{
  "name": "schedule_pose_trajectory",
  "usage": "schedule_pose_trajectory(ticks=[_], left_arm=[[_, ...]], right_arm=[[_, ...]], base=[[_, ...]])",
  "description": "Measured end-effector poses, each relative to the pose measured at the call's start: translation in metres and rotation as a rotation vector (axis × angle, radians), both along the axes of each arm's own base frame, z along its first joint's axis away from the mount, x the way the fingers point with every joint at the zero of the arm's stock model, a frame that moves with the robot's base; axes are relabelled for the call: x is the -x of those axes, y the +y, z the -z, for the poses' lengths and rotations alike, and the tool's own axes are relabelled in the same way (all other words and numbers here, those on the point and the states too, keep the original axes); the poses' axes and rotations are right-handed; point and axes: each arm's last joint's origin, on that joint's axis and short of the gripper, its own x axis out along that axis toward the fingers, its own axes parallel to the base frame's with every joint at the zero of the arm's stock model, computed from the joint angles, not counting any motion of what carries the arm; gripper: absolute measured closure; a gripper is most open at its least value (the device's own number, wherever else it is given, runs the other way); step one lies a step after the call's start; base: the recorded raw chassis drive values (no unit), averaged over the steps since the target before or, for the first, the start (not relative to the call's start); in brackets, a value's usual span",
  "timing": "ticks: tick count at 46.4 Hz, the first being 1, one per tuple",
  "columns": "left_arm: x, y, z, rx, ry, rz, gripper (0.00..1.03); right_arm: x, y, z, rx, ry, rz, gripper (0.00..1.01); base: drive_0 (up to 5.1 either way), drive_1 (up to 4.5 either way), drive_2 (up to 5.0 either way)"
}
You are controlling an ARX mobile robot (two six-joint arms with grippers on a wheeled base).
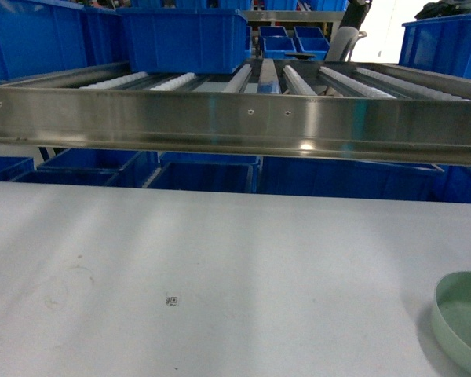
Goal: Place green bowl on second shelf with right arm
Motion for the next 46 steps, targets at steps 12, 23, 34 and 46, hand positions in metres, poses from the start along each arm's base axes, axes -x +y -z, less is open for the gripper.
schedule_pose_trajectory(ticks=[12,23,34,46], left_arm=[[0.000,0.000,0.000,0.000,0.000,0.000,0.05],[0.000,0.000,0.000,0.000,0.000,0.000,0.05],[0.000,0.000,0.000,0.000,0.000,0.000,0.05],[0.000,0.000,0.000,0.000,0.000,0.000,0.05]], right_arm=[[-0.009,-0.005,0.009,-0.006,0.019,0.006,0.03],[-0.012,-0.008,0.016,-0.010,0.032,0.015,0.03],[-0.019,-0.005,0.018,0.002,0.012,0.011,0.05],[-0.021,0.006,0.021,0.029,0.015,-0.009,0.52]], base=[[0.0,0.00,0.0],[0.0,0.00,0.0],[0.0,0.00,0.0],[0.0,0.00,0.0]])
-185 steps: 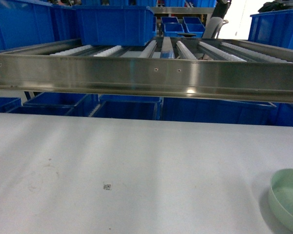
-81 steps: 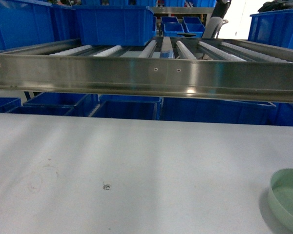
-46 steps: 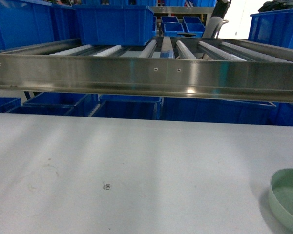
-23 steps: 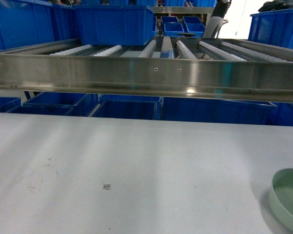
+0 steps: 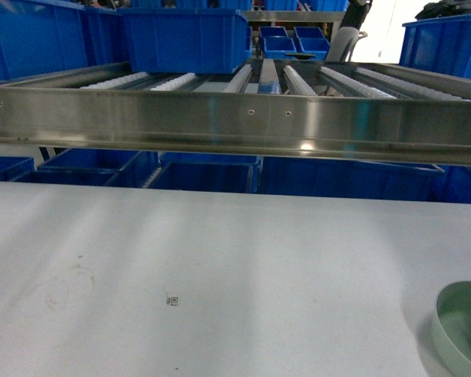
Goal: Place green bowl on second shelf with right arm
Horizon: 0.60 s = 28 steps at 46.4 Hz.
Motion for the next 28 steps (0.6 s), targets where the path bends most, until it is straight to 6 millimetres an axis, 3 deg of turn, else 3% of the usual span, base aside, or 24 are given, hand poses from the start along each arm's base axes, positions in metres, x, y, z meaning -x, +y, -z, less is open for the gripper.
schedule_pose_trajectory(ticks=[14,28], left_arm=[[0.000,0.000,0.000,0.000,0.000,0.000,0.05],[0.000,0.000,0.000,0.000,0.000,0.000,0.05]], right_arm=[[0.002,0.011,-0.001,0.006,-0.015,-0.017,0.98],[0.007,0.029,-0.008,0.004,-0.078,0.002,0.99]], base=[[0.0,0.00,0.0],[0.0,0.00,0.0]])
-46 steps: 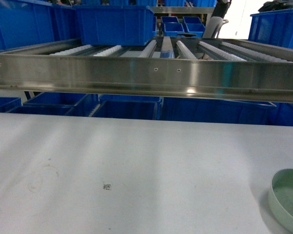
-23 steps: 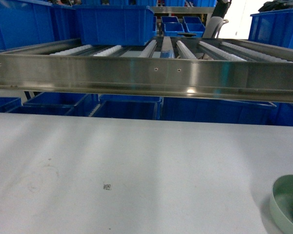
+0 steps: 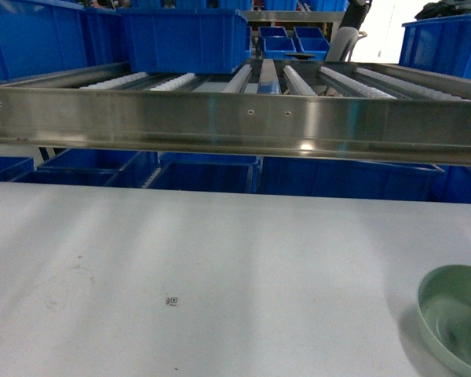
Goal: Place green bowl on second shelf with right arm
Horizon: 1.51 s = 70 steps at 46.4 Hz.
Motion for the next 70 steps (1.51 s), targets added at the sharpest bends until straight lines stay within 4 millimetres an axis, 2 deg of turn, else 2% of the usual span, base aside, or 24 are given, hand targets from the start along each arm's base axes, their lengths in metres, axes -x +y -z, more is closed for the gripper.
schedule_pose_trajectory(ticks=[4,9,14,17,19,21,41,70], left_arm=[[0.000,0.000,0.000,0.000,0.000,0.000,0.05],[0.000,0.000,0.000,0.000,0.000,0.000,0.05],[0.000,0.000,0.000,0.000,0.000,0.000,0.05],[0.000,0.000,0.000,0.000,0.000,0.000,0.05],[0.000,0.000,0.000,0.000,0.000,0.000,0.05],[0.000,0.000,0.000,0.000,0.000,0.000,0.05],[0.000,0.000,0.000,0.000,0.000,0.000,0.05],[0.000,0.000,0.000,0.000,0.001,0.000,0.05]], right_arm=[[0.013,0.019,-0.013,-0.041,-0.055,0.003,0.99],[0.043,0.027,-0.066,-0.133,-0.259,0.059,0.99],[0.097,0.038,-0.134,-0.297,-0.492,0.101,0.99],[0.136,0.049,-0.164,-0.368,-0.608,0.105,0.99],[0.154,0.051,-0.165,-0.388,-0.646,0.130,0.99],[0.161,0.051,-0.170,-0.399,-0.701,0.151,0.99],[0.160,0.051,-0.168,-0.406,-0.686,0.170,0.99],[0.160,0.051,-0.167,-0.406,-0.682,0.171,0.99]], base=[[0.0,0.00,0.0],[0.0,0.00,0.0],[0.0,0.00,0.0],[0.0,0.00,0.0],[0.0,0.00,0.0],[0.0,0.00,0.0],[-4.3,2.55,2.0],[-4.7,0.74,3.9]])
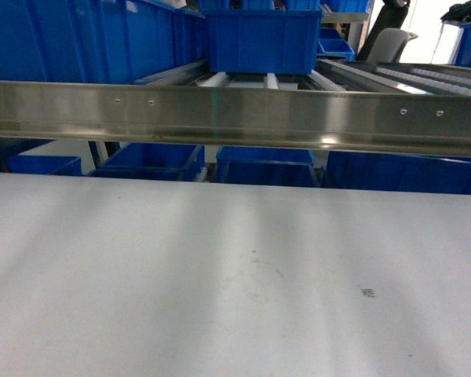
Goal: Place green bowl on second shelf with right arm
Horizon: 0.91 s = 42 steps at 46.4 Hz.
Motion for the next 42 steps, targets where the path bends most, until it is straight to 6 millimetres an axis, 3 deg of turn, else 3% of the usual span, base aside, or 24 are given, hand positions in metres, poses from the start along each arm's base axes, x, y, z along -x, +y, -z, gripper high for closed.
schedule_pose_trajectory(ticks=[42], left_arm=[[0.0000,0.0000,-0.0001,0.000,-0.001,0.000,0.05]], right_arm=[[0.0000,0.0001,-0.0002,0.000,-0.002,0.000,0.99]], base=[[-4.7,1.10,3.7]])
